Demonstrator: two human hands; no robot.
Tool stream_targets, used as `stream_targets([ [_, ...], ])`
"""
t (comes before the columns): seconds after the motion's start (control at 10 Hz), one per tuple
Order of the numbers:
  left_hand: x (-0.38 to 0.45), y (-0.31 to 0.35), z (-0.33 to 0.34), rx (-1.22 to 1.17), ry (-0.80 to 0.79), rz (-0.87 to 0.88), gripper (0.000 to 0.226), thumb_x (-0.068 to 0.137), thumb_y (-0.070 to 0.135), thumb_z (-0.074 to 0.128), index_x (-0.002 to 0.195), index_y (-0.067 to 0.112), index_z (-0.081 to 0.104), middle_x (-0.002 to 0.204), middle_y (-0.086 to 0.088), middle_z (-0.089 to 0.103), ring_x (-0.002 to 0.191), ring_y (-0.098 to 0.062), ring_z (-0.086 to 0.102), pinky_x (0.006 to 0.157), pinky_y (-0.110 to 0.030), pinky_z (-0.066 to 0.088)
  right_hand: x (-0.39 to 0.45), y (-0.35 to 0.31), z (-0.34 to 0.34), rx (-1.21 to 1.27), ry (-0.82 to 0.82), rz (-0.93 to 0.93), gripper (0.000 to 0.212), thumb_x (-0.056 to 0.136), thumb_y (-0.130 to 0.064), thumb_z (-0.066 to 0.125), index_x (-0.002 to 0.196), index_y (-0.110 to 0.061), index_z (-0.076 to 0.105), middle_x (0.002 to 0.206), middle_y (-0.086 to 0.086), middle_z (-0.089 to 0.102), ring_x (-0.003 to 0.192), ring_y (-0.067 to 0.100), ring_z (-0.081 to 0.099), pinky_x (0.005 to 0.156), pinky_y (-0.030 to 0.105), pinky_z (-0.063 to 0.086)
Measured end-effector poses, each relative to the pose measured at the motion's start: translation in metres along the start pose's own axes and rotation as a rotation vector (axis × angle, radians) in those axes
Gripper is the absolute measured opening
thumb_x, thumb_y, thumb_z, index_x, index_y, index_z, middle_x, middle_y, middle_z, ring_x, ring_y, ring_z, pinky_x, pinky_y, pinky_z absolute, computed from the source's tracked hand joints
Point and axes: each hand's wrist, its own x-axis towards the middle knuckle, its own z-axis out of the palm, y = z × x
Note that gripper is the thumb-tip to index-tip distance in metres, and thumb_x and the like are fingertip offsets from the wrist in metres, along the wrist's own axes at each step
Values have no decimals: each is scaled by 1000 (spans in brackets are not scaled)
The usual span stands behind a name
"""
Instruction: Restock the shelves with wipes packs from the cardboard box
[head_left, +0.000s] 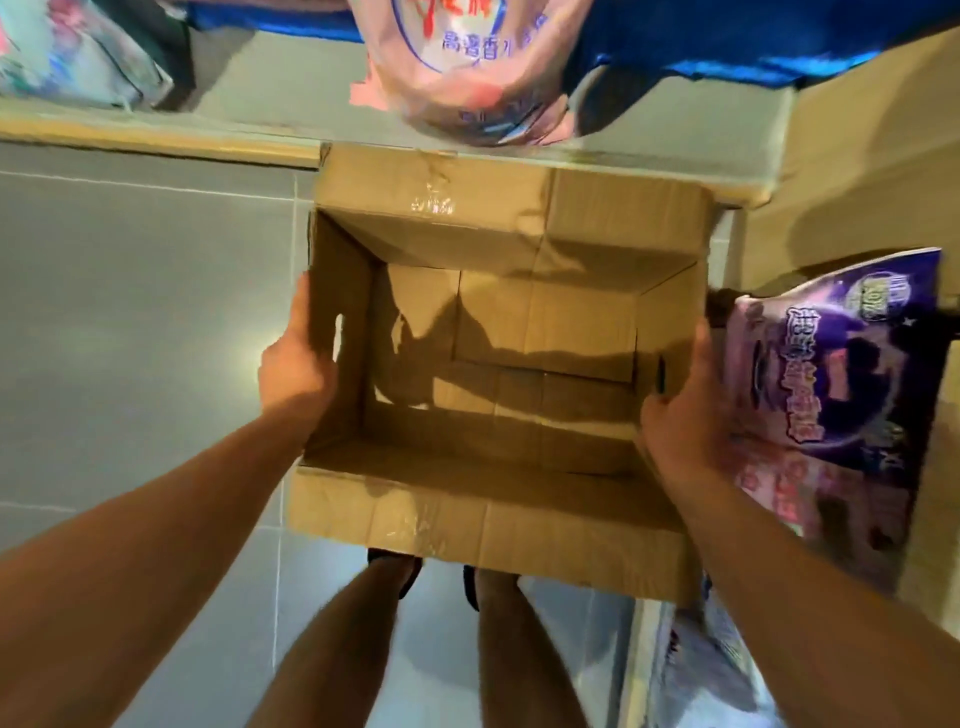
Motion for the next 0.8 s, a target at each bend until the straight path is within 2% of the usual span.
stream_targets([
  [0.1, 29, 4, 31, -13, 26, -14, 80, 95, 3, 46, 150, 45, 4, 112, -17, 63, 96, -39, 62, 92, -49, 50, 36, 8, 29, 32, 21, -8, 92, 88, -1, 56, 152, -44, 7, 152, 6, 36, 133, 33, 40, 99, 46, 40],
  [0.3, 67, 9, 73, -30, 77, -11, 86, 92, -2, 48, 150, 42, 2, 108, -15, 63, 95, -35, 63, 90, -44, 48, 93, 17, 64, 105, 30, -39, 94, 86, -13, 65, 152, -42, 5, 148, 5, 37, 129, 29, 43, 92, 42, 43],
  [0.4, 79, 8, 85, -52, 104, 6, 91, 89, 0, 55, 150, 40, -1, 112, -14, 63, 98, -35, 62, 91, -46, 48, 111, 23, 72, 129, 12, -78, 97, 84, -16, 69, 153, -37, 4, 150, 8, 33, 128, 29, 42, 86, 33, 35],
  [0.5, 79, 2, 82, -48, 63, 62, 97, 87, 14, 64, 150, 41, -4, 116, -14, 62, 93, -32, 63, 84, -43, 52, 116, 28, 67, 49, -66, -95, 104, 83, -21, 72, 153, -37, -3, 155, 11, 21, 133, 33, 35, 93, 38, 36],
  [0.6, 76, 1, 67, -27, -39, 77, 95, 87, 28, 66, 150, 40, -4, 129, -11, 56, 96, -28, 61, 81, -38, 51, 113, 22, 53, -169, -128, -71, 106, 79, -38, 72, 150, -39, -7, 160, 8, 7, 142, 37, 19, 108, 52, 31],
  [0.7, 65, 15, 37, 19, -100, 95, 80, 89, 40, 61, 152, 30, 13, 139, -7, 50, 120, -31, 53, 96, -41, 47, 93, -9, 29, -304, -157, -33, 98, 80, -53, 65, 153, -30, 4, 161, 2, 0, 146, 34, 9, 115, 51, 23],
  [0.8, 40, 36, -5, 127, -170, 212, 73, 91, 45, 55, 151, 22, 21, 149, -7, 40, 133, -31, 42, 105, -43, 40, 55, -50, 0, -338, -266, -152, 88, 86, -53, 58, 154, -23, 11, 161, 4, 6, 146, 33, 8, 116, 47, 16],
])
